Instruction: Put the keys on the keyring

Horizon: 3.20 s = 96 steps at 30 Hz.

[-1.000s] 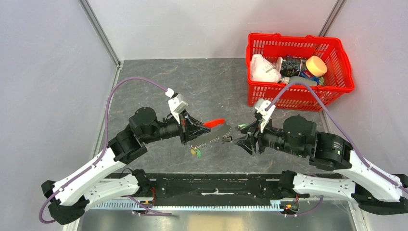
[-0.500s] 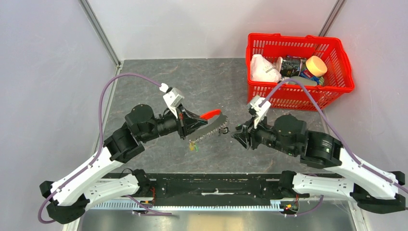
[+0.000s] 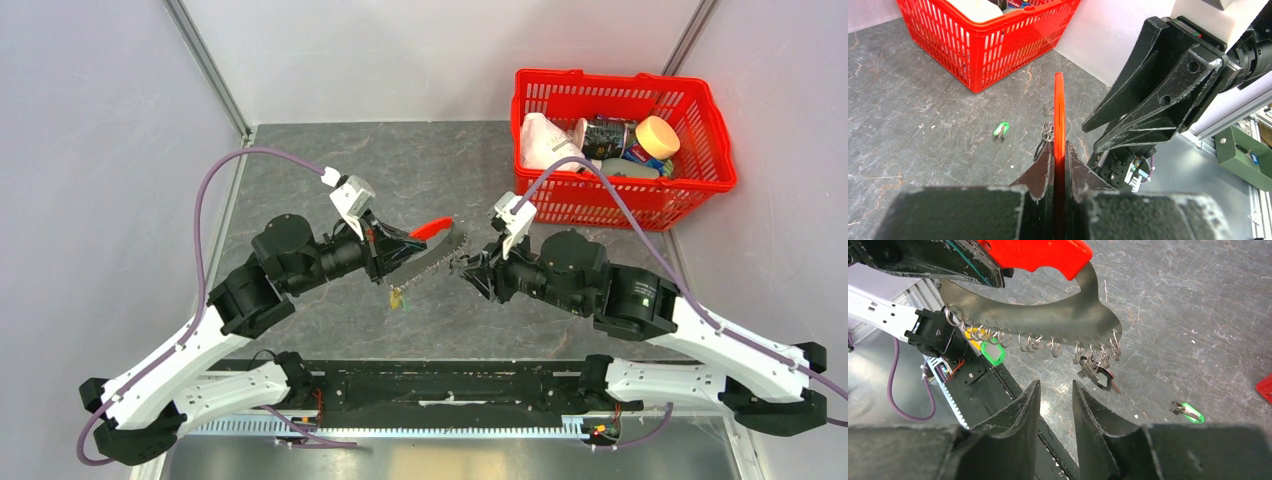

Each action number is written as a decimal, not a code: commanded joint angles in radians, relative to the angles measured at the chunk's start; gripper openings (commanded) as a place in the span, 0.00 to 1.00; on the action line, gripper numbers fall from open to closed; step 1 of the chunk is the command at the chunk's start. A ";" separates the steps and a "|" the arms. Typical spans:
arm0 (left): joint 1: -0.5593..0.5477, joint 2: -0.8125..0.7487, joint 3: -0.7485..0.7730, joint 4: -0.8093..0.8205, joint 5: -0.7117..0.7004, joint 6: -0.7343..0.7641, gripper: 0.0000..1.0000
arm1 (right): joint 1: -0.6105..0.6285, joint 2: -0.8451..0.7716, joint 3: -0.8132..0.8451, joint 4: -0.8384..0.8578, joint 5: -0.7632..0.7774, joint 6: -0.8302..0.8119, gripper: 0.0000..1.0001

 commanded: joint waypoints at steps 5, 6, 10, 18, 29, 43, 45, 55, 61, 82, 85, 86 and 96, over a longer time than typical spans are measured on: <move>-0.002 -0.004 0.057 0.040 -0.021 -0.035 0.02 | -0.001 0.057 0.046 0.078 0.041 -0.006 0.33; -0.002 -0.004 0.057 0.040 -0.021 -0.035 0.02 | -0.001 0.060 0.049 0.081 0.044 -0.009 0.33; -0.002 -0.001 0.058 0.039 -0.018 -0.033 0.02 | -0.002 0.073 0.061 0.087 0.064 -0.031 0.33; -0.002 -0.008 0.067 0.024 -0.020 -0.026 0.02 | -0.001 0.077 0.076 0.083 0.066 -0.050 0.31; -0.002 -0.011 0.072 0.020 -0.038 -0.026 0.02 | -0.001 0.047 0.094 0.048 0.047 -0.050 0.30; 0.000 -0.012 0.083 0.015 -0.033 -0.041 0.02 | -0.001 0.075 0.098 0.058 0.070 -0.075 0.31; -0.002 -0.012 0.084 0.014 -0.030 -0.043 0.02 | -0.001 0.080 0.098 0.064 0.071 -0.079 0.31; -0.002 -0.015 0.086 0.009 -0.028 -0.040 0.02 | -0.001 0.095 0.106 0.071 0.092 -0.109 0.30; -0.002 -0.021 0.086 0.008 -0.027 -0.041 0.02 | -0.001 0.112 0.109 0.073 0.090 -0.122 0.30; -0.002 -0.035 0.084 0.006 -0.016 -0.045 0.02 | -0.002 0.158 0.109 0.101 0.125 -0.150 0.17; -0.001 -0.038 0.082 0.008 -0.015 -0.048 0.02 | -0.001 0.163 0.109 0.113 0.121 -0.152 0.13; -0.001 -0.040 0.081 0.008 -0.015 -0.049 0.02 | -0.001 0.164 0.109 0.119 0.121 -0.153 0.10; -0.002 -0.055 0.068 0.009 -0.032 -0.051 0.02 | -0.001 0.138 0.112 0.136 0.066 -0.155 0.00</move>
